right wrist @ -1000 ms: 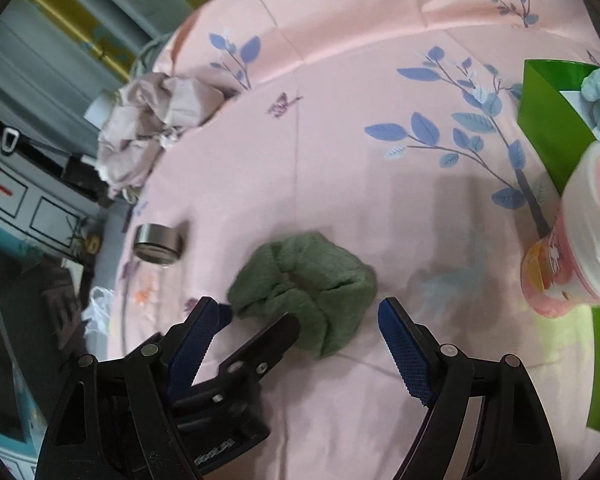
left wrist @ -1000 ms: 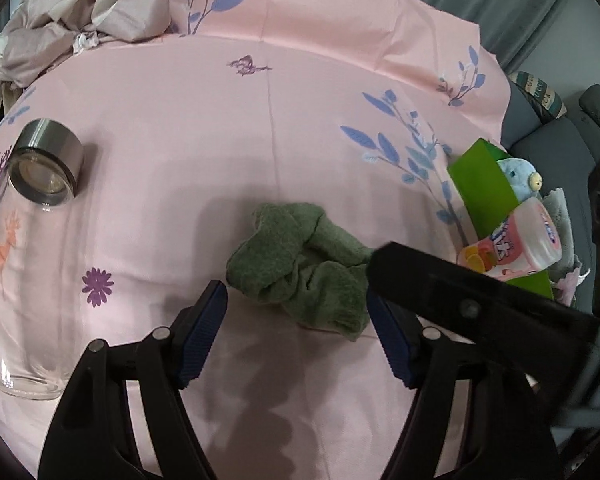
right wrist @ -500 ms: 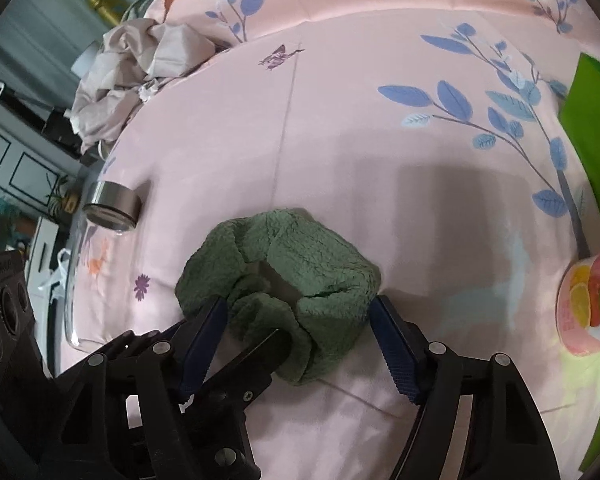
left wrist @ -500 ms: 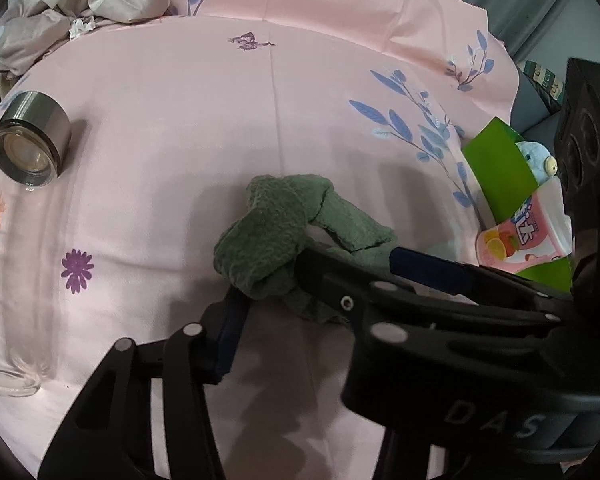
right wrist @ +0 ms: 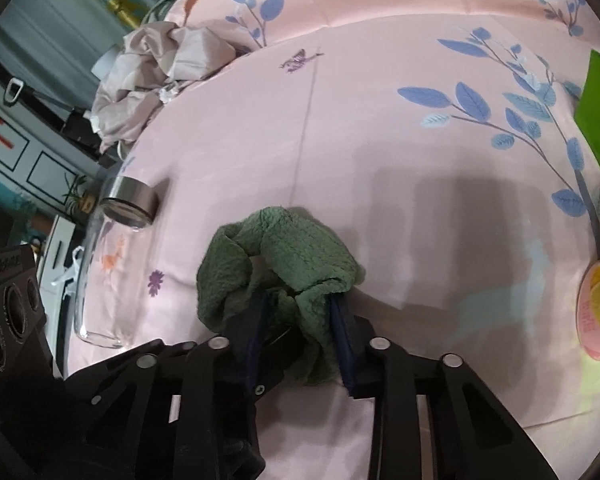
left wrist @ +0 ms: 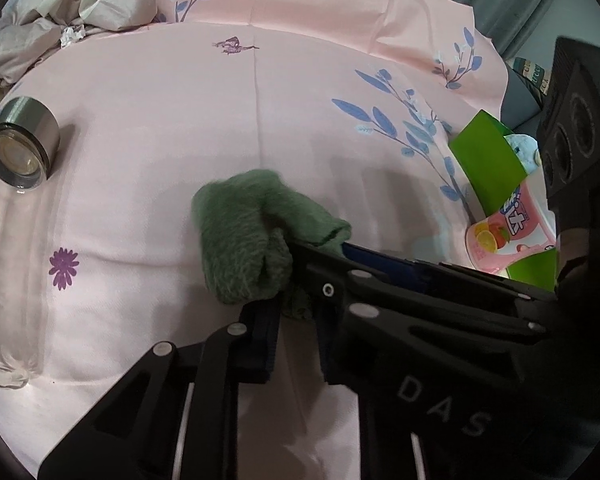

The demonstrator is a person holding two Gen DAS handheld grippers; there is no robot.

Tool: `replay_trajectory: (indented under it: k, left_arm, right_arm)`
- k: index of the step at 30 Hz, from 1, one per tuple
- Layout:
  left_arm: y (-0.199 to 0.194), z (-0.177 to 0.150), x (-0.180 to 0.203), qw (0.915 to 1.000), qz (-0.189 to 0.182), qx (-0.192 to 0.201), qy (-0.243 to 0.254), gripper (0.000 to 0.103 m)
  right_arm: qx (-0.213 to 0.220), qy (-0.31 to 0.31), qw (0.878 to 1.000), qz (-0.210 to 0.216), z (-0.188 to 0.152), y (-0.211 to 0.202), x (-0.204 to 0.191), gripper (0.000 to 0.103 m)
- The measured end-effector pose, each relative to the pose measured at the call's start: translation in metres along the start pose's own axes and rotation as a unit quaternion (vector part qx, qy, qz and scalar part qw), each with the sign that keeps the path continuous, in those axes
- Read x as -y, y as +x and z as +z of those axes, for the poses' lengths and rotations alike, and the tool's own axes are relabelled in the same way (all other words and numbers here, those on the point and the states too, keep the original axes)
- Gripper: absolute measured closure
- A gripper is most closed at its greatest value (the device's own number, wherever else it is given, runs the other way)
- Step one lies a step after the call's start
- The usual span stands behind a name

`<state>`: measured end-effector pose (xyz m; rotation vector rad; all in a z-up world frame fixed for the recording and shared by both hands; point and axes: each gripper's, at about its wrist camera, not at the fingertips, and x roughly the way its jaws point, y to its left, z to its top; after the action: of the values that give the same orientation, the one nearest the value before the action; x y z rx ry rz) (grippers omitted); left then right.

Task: Organize soft objects
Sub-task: 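Close the right gripper on the green knitted cloth and lift it, then carry the green cloth with the right gripper over the green box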

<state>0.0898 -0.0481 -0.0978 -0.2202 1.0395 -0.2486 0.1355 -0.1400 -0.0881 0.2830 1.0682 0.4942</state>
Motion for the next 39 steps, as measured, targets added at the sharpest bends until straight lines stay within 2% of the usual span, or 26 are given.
replay_trajectory:
  k: [3,9,20,31,39]
  left_arm:
    - [-0.009,0.0,0.005,0.9999,0.005,0.012,0.008,0.093]
    - [-0.042,0.0,0.02,0.9971,0.013,0.067,0.034,0.093]
    - [-0.104,-0.007,0.041,0.9815,0.021,0.175,0.074,0.093]
    - [-0.133,-0.007,0.073,0.968,-0.002,0.225,0.111,0.093]
    - [-0.149,0.0,0.133,0.9558,-0.034,0.245,0.159,0.093]
  right_arm:
    - [0.014,-0.011,1.0,-0.003,-0.002,-0.006,-0.007,0.076]
    - [0.069,-0.03,0.997,0.007,-0.005,-0.041,-0.02,0.076]
    - [0.175,-0.072,0.982,0.019,-0.017,-0.103,-0.051,0.076]
    - [0.24,-0.084,0.967,0.0,-0.027,-0.151,-0.056,0.076]
    - [0.286,-0.06,0.956,-0.02,-0.034,-0.211,-0.027,0.076]
